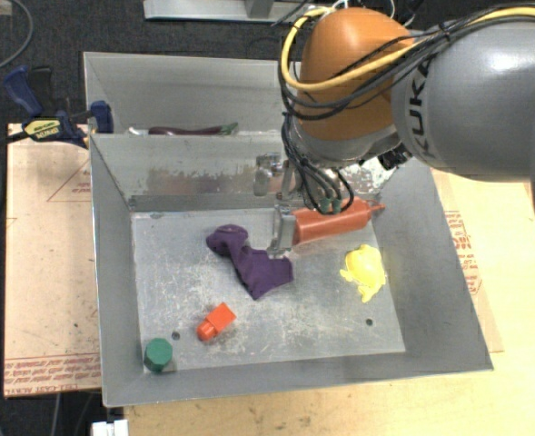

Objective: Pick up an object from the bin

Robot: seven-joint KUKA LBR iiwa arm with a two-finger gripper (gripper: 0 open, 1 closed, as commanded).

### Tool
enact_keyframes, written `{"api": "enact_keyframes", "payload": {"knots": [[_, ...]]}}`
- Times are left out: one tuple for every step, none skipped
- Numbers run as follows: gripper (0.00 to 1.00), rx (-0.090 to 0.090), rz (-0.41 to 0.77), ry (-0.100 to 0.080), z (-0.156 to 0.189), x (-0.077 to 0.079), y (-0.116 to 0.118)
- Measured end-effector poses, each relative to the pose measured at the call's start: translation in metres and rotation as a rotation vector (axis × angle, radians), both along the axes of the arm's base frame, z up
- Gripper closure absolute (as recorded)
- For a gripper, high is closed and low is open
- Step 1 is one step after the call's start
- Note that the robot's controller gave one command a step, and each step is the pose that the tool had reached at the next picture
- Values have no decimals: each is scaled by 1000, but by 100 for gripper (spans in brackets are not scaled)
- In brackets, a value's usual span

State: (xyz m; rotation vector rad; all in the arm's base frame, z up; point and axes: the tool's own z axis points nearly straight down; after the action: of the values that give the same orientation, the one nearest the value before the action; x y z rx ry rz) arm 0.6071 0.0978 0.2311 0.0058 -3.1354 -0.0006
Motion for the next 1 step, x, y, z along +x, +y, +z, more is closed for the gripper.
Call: {"api": "enact_keyframes", "payload": {"knots": [[0, 1, -2, -7, 5, 1, 0]]}}
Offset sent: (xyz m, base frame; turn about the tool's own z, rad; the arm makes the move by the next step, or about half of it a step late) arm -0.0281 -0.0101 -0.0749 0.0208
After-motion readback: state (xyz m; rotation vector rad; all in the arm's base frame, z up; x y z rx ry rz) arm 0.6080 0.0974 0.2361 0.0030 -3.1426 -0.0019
